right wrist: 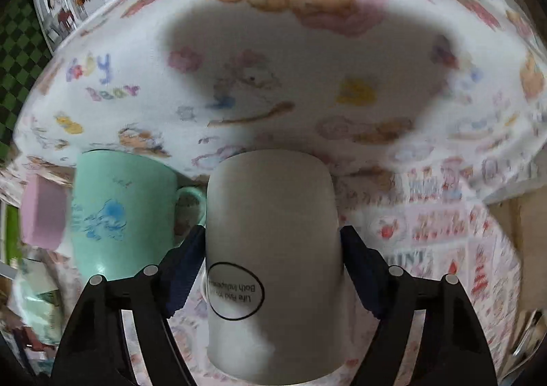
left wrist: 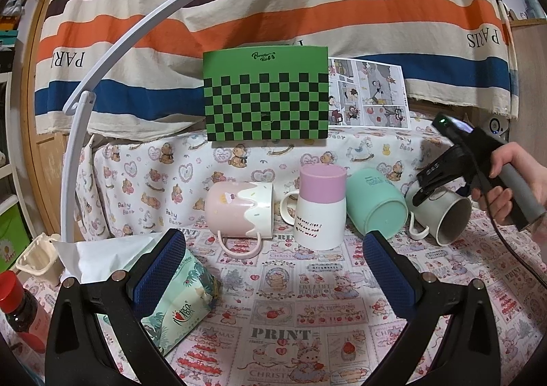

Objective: Flip cup upside down
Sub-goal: 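Close the right gripper around the white mug's body, then lift the white mug with the right gripper and rotate it upright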

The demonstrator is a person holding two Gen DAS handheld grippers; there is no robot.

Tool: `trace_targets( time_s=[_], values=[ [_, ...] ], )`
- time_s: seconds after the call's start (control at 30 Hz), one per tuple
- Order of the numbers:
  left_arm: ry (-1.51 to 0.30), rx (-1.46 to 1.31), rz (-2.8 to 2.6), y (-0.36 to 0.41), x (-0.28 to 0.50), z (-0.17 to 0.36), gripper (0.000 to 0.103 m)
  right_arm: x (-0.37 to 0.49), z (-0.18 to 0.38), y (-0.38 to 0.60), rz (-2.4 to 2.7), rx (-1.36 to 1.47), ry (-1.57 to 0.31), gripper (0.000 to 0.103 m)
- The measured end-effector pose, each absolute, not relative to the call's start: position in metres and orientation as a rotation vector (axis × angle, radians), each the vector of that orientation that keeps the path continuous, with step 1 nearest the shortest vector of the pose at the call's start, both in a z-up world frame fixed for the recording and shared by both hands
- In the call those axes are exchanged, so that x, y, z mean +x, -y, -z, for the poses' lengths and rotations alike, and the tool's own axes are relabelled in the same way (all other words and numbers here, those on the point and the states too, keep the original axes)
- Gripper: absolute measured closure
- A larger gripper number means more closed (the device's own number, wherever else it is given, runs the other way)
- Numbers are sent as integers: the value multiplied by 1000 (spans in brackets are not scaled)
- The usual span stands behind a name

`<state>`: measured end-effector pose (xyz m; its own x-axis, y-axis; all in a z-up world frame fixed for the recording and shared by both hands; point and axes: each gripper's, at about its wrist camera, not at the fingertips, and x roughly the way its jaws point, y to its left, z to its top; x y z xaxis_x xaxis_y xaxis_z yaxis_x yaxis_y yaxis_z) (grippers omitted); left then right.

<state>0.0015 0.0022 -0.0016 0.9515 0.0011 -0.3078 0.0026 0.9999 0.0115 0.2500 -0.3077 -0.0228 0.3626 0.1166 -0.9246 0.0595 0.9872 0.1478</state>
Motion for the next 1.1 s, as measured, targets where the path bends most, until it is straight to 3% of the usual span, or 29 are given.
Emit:
trace_targets(
  time_s=[0.3,0.77,0.97,1.1],
  values=[
    [-332,4,-9,-4,5,3,0,172,-20,288,-228,200,-1155,23],
    [-321,7,-10,-4,3,2,0,138,8,198,-403,231,-1275,23],
    [-321,9,-9,-3,3,3,0,142,10,195,-446,212,-1167,21],
    [-321,8,-9,-2,3,3,0,121,-10,207,-524,205,-984,17]
  ],
)
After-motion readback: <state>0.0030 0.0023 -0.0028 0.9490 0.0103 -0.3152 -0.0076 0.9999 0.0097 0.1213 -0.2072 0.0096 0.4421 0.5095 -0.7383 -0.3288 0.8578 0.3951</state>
